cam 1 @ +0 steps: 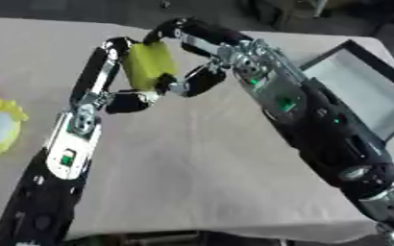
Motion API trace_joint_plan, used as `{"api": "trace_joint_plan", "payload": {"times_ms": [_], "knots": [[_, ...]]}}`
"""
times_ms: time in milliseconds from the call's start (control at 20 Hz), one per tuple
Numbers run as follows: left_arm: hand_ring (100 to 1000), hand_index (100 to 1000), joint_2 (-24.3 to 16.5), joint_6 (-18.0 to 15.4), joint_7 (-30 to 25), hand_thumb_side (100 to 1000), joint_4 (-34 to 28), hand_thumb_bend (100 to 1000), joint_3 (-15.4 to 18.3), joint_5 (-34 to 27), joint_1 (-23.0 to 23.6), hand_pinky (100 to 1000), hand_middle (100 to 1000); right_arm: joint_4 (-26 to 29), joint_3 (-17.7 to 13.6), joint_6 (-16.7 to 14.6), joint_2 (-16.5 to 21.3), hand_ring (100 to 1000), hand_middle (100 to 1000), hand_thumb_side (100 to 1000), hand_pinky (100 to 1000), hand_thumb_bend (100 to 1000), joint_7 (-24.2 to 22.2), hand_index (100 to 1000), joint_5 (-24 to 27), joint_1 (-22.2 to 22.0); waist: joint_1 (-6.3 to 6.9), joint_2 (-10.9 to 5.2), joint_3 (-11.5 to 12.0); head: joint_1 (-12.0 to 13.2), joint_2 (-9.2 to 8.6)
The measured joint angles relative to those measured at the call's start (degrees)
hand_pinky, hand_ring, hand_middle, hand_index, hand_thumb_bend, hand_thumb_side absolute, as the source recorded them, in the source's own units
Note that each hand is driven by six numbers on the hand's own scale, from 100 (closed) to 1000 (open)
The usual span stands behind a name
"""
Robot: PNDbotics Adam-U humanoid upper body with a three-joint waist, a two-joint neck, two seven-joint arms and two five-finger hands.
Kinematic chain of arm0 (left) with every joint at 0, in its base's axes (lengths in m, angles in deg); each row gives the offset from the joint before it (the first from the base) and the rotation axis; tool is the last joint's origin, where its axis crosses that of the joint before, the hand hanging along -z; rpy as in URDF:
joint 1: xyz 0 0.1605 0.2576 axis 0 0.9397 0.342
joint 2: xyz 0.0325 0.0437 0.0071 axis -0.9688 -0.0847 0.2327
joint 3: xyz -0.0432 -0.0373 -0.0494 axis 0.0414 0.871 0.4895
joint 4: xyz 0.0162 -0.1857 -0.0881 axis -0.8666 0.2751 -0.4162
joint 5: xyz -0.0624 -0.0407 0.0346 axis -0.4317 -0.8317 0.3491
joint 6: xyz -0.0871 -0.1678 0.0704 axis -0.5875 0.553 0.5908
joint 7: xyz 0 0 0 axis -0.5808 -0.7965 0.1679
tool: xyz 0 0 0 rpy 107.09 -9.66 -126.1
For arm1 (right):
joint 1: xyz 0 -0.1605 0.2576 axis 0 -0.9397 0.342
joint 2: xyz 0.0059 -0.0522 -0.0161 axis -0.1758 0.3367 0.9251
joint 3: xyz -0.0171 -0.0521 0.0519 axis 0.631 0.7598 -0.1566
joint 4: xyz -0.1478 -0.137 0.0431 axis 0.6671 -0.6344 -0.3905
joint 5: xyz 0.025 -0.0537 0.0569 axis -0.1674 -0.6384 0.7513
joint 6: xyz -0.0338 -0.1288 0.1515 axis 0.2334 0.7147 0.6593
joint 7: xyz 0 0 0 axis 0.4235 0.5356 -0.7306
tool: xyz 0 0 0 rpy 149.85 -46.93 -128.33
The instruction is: Pick up the objects with one hand, pass them to the other hand, and then place them into the box on the other side of the table.
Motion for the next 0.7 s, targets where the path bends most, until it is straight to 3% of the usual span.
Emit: {"api": "trace_joint_plan", "payload": {"times_ms": [400,700], "knots": [[417,515,0.3,0.0,0.4,162,0.0,100,0.2,0.6,0.0,552,396,-0.1,-0.2,-0.5,0.0,982,848,108,964,100,-1.3,939,0.3,-0.1,0.01,0.12,0.0,0.0,0.0],[414,515,0.4,0.1,0.5,164,0.0,100,0.2,0.4,0.0,548,393,-0.2,-0.5,-1.5,0.0,985,854,104,962,100,-2.7,949,0.4,-0.3,0.04,0.15,0.0,0.1,0.0]]}}
